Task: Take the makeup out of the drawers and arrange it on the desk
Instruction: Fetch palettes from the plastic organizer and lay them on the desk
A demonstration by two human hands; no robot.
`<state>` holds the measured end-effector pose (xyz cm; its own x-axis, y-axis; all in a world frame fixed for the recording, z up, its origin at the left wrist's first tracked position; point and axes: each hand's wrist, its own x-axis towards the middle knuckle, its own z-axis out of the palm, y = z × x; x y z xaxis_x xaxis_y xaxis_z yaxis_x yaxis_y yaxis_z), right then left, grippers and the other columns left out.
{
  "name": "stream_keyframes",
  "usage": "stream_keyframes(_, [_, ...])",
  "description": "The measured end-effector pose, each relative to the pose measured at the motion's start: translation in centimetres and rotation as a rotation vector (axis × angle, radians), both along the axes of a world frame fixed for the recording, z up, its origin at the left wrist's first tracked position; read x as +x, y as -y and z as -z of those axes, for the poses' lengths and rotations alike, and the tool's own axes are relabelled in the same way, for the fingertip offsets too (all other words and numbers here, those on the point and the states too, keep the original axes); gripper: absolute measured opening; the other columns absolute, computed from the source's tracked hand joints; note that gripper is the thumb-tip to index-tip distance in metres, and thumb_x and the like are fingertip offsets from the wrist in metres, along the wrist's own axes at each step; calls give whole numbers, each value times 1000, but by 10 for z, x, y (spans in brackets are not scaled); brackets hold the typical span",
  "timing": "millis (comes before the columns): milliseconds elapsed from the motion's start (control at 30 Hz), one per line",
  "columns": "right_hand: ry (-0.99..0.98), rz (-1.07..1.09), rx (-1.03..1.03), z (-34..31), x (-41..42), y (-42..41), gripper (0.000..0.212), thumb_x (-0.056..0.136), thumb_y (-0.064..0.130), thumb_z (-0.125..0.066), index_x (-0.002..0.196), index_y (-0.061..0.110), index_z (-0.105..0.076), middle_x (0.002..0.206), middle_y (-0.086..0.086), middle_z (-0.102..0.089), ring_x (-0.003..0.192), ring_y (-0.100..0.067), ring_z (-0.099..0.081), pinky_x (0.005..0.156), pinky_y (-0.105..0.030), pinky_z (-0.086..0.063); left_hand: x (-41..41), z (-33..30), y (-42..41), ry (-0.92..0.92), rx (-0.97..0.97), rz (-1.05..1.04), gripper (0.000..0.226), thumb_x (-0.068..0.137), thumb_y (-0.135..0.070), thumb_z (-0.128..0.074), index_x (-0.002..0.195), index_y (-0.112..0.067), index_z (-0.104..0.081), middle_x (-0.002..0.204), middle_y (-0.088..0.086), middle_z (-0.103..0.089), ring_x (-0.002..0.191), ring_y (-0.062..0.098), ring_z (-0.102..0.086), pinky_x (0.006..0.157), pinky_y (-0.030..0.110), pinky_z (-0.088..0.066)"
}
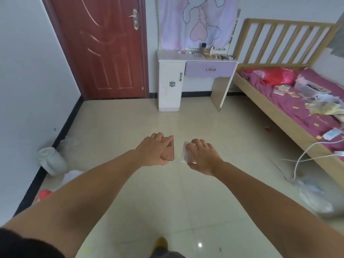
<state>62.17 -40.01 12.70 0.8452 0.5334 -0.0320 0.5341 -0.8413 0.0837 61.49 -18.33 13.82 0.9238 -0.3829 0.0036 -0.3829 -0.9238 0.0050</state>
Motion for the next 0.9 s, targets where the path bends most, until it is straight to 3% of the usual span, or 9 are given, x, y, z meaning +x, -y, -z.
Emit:
stream_keyframes(533, [-28,-52,63,-6,335,-111,54,85,38,-59,131,15,-42,134,-9,-41,122,-30,-41,98,-38,-38,322,-1,-122,-82,-65,-133,89,77,-51,-64,147,-23,-18,129,9,-39,117,28,-42,94,39,-42])
stream_keyframes(667, [1,10,67,-6,443,-132,53,86,39,-58,131,16,-40,135,-9,-40,122,-29,-41,98,-38,-39,429,-1,-141,-33,-66,-63,89,77,-51,-64,147,-22,-18,128,9,-40,115,28,-43,93,39,-42])
stream_keyframes(900, [-28,164,121,-26,602,-145,53,86,41,-58,131,19,-40,137,-5,-38,127,-26,-38,100,-37,-38,620,-16,-163,-105,-100,-26,89,76,-48,-65,147,-25,-16,131,8,-38,124,29,-37,97,40,-40])
